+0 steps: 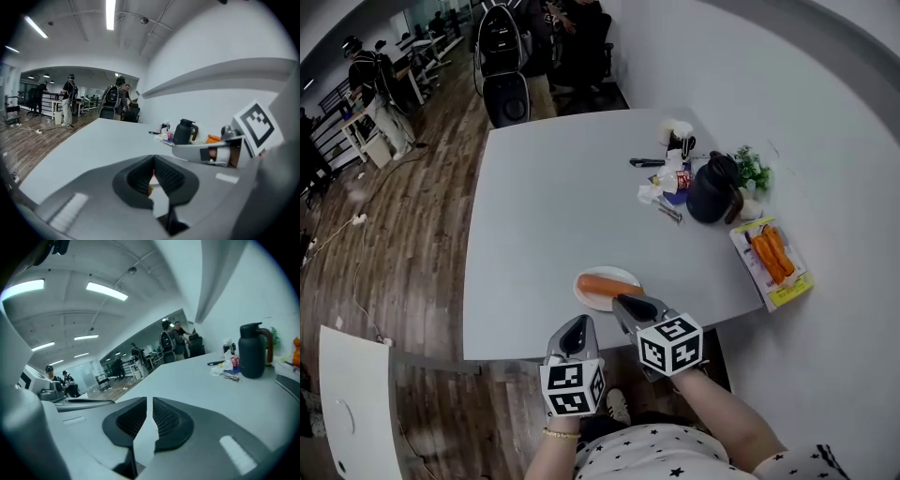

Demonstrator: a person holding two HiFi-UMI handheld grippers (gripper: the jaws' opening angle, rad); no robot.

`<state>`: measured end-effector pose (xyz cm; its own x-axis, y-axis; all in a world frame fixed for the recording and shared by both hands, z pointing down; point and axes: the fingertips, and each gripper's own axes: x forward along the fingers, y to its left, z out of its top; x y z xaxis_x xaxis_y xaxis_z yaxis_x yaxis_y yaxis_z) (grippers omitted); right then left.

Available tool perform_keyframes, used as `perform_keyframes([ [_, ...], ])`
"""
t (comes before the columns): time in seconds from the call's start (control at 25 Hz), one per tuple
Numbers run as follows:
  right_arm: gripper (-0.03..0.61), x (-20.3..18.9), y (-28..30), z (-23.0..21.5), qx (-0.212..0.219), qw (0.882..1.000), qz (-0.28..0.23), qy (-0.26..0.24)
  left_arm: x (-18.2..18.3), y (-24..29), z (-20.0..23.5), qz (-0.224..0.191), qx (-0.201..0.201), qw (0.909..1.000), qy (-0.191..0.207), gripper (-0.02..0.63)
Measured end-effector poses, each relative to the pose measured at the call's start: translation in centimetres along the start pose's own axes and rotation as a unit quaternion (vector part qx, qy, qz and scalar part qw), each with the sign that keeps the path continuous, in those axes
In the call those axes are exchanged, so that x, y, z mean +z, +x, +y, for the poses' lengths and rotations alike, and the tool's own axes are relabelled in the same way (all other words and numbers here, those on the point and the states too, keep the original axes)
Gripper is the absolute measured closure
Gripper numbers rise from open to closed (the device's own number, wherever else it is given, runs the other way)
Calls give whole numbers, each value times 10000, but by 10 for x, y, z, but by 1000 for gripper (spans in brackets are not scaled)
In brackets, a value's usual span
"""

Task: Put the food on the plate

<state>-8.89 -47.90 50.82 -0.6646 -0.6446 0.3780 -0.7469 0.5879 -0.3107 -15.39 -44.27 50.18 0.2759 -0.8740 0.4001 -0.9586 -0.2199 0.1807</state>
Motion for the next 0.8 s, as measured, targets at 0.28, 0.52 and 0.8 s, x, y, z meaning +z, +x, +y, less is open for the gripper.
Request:
perform_keyframes([
  [0.28, 579, -2, -48, 9, -399, 9980, -418, 257, 1, -19, -20, -86, -8, 9999, 77, 606],
  [0.52, 580, -2, -59, 14, -497, 9979, -420, 66, 1, -29, -28, -110, -4, 9998, 150, 606],
  [0.8, 580, -2, -69, 21, -460, 9976, -509, -21, 2, -38, -33, -147, 17, 9998, 157, 606],
])
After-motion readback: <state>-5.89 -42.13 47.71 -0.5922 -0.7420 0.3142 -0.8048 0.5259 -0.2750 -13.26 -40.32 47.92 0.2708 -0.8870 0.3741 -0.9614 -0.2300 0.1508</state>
